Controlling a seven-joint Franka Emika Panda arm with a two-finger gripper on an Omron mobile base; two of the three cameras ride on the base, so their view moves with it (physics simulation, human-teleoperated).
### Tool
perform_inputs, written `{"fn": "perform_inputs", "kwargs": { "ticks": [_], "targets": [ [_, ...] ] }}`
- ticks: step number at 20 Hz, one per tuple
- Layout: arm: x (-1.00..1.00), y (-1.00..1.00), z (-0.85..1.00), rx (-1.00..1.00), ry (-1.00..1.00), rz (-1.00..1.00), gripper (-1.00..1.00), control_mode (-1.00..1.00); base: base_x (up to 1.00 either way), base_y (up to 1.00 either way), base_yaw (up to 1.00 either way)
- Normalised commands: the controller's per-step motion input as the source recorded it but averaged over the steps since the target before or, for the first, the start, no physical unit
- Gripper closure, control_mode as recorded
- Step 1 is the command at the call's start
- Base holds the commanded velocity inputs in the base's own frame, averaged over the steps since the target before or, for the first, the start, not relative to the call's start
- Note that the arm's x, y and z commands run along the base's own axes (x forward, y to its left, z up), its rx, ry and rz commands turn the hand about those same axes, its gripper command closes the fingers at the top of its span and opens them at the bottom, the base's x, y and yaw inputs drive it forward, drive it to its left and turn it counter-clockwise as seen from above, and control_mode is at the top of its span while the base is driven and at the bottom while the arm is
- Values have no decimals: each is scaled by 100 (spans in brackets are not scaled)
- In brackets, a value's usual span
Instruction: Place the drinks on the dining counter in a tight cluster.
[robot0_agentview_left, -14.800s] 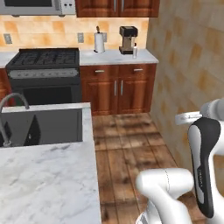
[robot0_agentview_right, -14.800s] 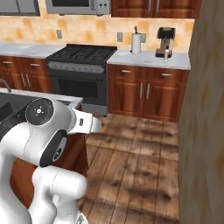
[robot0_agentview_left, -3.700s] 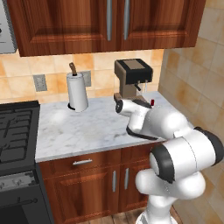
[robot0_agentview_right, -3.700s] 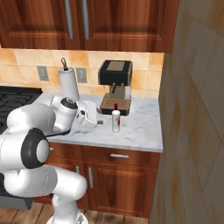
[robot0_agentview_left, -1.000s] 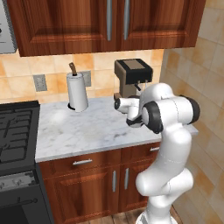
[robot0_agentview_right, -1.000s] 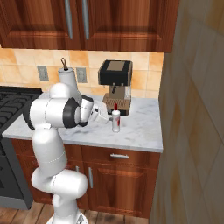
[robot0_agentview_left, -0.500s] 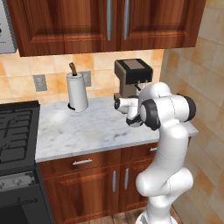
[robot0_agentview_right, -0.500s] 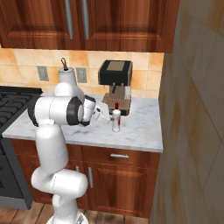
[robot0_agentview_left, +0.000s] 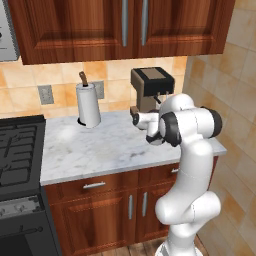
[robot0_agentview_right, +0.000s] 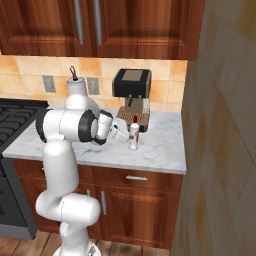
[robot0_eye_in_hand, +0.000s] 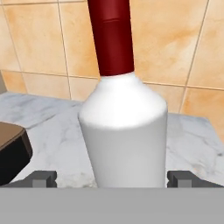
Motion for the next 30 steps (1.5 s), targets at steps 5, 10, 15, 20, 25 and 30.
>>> {"fn": "perform_inputs", "kwargs": {
  "ticks": [5,10,15,20,25,30],
  "targets": [
    [0,-4,-11,0,0,0,-100,-100,0,0,0],
    [0,-3,-8,0,0,0,-100,-100,0,0,0],
    [-2,0,-3,0,-1,0,-100,-100,0,0,0],
    [-13,-2,0,0,-9,0,-100,-100,0,0,0],
    [-21,-4,0,0,-11,0,-100,-100,0,0,0],
    [-8,-8,-2,0,-6,0,-100,-100,0,0,0]
  ]
}}
